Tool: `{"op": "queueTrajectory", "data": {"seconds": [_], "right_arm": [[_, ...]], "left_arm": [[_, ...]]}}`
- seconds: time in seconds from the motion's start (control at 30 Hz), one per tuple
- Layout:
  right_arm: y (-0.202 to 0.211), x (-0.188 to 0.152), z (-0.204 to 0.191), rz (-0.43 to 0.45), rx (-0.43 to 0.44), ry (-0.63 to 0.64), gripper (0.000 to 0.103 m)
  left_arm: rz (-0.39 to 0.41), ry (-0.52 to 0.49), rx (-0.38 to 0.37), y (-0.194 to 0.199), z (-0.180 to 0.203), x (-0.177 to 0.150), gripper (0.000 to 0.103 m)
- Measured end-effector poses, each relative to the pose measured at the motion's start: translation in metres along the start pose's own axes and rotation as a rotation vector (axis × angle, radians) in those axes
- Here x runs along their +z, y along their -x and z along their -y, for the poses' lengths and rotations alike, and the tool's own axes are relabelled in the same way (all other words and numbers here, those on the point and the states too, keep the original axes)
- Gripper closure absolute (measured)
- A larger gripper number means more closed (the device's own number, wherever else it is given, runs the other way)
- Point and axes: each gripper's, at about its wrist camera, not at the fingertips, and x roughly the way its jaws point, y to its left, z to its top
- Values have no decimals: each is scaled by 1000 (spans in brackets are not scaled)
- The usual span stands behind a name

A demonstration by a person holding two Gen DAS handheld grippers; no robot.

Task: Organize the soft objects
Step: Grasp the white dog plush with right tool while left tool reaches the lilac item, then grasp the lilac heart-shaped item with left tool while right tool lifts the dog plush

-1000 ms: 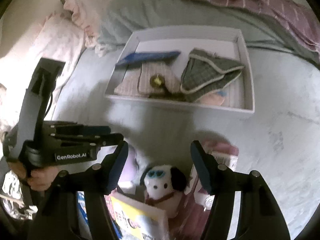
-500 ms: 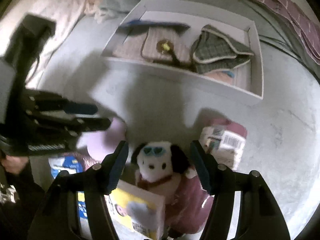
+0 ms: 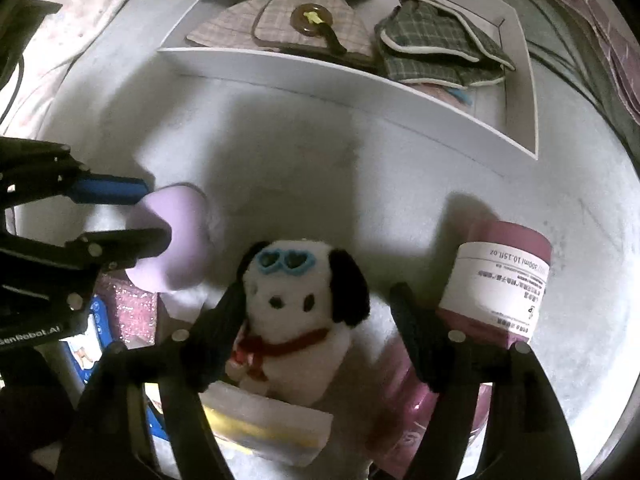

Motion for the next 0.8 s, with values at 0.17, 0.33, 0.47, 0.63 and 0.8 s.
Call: {"op": "queueTrajectory", "data": {"seconds": [0.17,0.33,0.47,0.63,0.8], "right_arm": [[2,4,1,29,13,-19,48],[6,9,7,56,54,-49,55],[12,12,23,115,125,-107,59],[38,10,46,273,206,-190,59],[58,11,50,391,261,-239,59]], "left_arm": [[10,-40,60,-6,9,-9,53],[12,-16,78,-5,4,-10,34],[3,1,59,-12,-5,-10,32],[30,-52,-4,-7,1,-17,70],[49,-37,-12,-1,4,-14,78]]}}
